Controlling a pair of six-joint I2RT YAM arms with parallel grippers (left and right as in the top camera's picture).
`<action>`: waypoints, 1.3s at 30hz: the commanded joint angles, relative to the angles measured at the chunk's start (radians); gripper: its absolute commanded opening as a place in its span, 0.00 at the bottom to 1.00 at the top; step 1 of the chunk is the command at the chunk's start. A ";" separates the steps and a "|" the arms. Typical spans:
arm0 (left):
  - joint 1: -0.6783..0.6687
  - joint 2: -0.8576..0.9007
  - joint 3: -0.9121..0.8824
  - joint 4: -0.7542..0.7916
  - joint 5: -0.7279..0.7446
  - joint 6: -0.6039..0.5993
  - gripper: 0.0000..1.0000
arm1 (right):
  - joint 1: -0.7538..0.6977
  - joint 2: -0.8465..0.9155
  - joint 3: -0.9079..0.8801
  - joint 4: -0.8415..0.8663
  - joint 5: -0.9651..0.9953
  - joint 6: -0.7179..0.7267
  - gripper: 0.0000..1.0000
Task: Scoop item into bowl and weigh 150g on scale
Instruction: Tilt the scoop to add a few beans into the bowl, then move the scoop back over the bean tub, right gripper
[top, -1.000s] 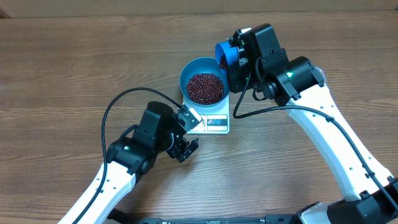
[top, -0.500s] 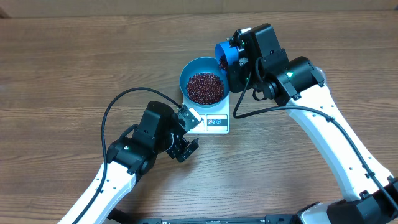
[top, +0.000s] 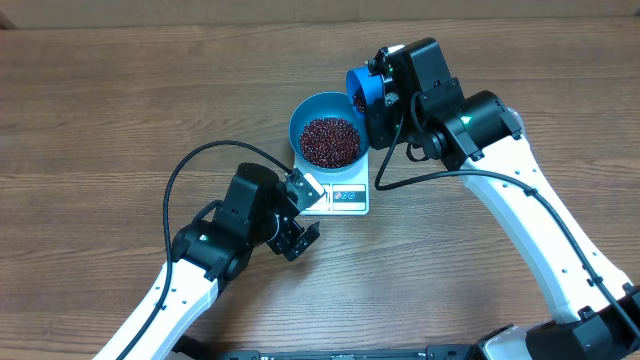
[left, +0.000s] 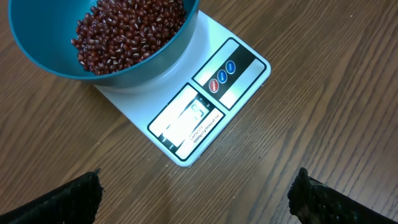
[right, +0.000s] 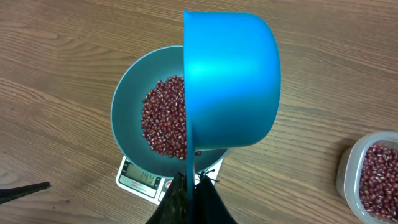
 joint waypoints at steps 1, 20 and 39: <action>0.005 -0.010 -0.006 0.003 0.015 0.015 0.99 | 0.005 -0.021 0.026 0.010 0.006 0.004 0.04; 0.005 -0.010 -0.006 0.003 0.015 0.015 1.00 | -0.143 -0.021 0.026 0.011 -0.411 0.265 0.04; 0.005 -0.010 -0.006 0.003 0.015 0.015 0.99 | -0.476 -0.021 0.026 0.113 -0.661 0.296 0.04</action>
